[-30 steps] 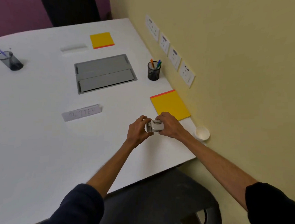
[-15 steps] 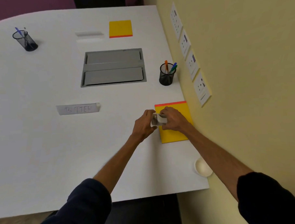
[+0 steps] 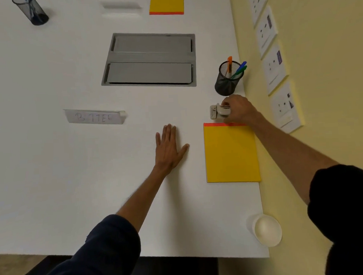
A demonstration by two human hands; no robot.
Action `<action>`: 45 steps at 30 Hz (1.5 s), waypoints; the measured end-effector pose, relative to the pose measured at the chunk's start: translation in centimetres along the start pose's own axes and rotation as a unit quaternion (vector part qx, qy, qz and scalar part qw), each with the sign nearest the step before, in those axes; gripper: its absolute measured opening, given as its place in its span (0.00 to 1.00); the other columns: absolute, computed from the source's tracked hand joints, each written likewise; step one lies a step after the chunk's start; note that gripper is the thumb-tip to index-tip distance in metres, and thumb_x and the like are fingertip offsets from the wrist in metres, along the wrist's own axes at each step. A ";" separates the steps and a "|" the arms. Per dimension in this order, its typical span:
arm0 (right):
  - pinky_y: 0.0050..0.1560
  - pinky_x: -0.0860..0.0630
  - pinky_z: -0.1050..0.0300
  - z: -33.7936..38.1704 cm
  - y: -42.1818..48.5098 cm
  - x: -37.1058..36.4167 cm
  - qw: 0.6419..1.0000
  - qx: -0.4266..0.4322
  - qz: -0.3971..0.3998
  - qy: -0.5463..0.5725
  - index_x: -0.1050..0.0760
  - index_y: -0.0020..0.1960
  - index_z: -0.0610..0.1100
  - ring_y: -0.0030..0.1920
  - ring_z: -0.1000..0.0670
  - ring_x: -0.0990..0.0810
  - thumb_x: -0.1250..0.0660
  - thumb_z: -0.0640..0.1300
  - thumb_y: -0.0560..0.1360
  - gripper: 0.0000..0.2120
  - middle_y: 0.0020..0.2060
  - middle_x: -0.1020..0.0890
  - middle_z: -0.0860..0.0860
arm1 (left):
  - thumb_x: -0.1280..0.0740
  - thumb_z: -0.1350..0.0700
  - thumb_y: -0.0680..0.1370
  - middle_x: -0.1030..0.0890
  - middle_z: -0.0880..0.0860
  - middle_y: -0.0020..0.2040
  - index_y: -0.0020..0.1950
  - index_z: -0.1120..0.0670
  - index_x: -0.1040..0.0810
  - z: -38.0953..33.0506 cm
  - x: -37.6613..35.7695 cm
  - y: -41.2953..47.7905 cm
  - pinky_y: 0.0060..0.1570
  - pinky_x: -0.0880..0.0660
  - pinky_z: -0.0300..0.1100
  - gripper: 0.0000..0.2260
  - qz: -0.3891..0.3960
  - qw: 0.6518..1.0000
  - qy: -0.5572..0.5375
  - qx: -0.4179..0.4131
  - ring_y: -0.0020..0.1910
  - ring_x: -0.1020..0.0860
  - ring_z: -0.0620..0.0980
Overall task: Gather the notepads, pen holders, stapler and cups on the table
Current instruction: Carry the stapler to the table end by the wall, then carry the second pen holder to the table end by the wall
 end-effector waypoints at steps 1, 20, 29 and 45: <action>0.55 0.26 0.49 -0.3 0.4 -0.3 1.000 -0.004 0.007 -0.004 0.25 0.61 0.42 0.56 0.44 0.25 0.21 0.47 0.64 0.29 0.56 0.23 0.42 | 0.48 0.35 0.80 0.49 0.56 0.81 0.80 0.58 0.50 0.4 -0.3 0.2 0.77 0.57 0.55 0.37 0.003 1.000 0.010 -0.002 0.80 0.54 0.52; 0.62 0.28 0.50 -2.1 4.0 -1.5 0.993 -0.076 0.075 0.041 0.26 0.66 0.39 0.59 0.43 0.24 0.21 0.42 0.66 0.31 0.60 0.22 0.42 | 0.51 0.34 0.80 0.50 0.53 0.81 0.80 0.56 0.51 1.5 -1.6 0.2 0.78 0.56 0.54 0.36 -0.025 0.999 0.026 -0.007 0.80 0.57 0.48; 0.69 0.33 0.48 2.0 1.3 -3.1 0.977 -0.107 -0.124 0.133 0.31 0.68 0.42 0.69 0.42 0.33 0.24 0.40 0.69 0.30 0.68 0.31 0.42 | 0.54 0.32 0.79 0.53 0.53 0.81 0.81 0.55 0.52 1.2 -0.5 0.3 0.77 0.58 0.57 0.38 0.025 0.999 0.042 0.001 0.79 0.58 0.49; 0.68 0.34 0.53 15.7 -11.3 -3.3 0.981 0.047 -0.111 0.154 0.32 0.70 0.40 0.68 0.45 0.30 0.36 0.42 0.77 0.21 0.67 0.26 0.45 | 0.49 0.42 0.83 0.43 0.53 0.80 0.78 0.54 0.40 0.4 12.3 -8.5 0.78 0.52 0.51 0.26 -0.045 0.995 -0.039 0.084 0.79 0.47 0.50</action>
Point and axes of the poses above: each hand's wrist, its own y-axis towards the middle knuckle, its own x-axis out of the back of the hand, z = x × y, the point moved 1 cm from there along y, towards the middle knuckle
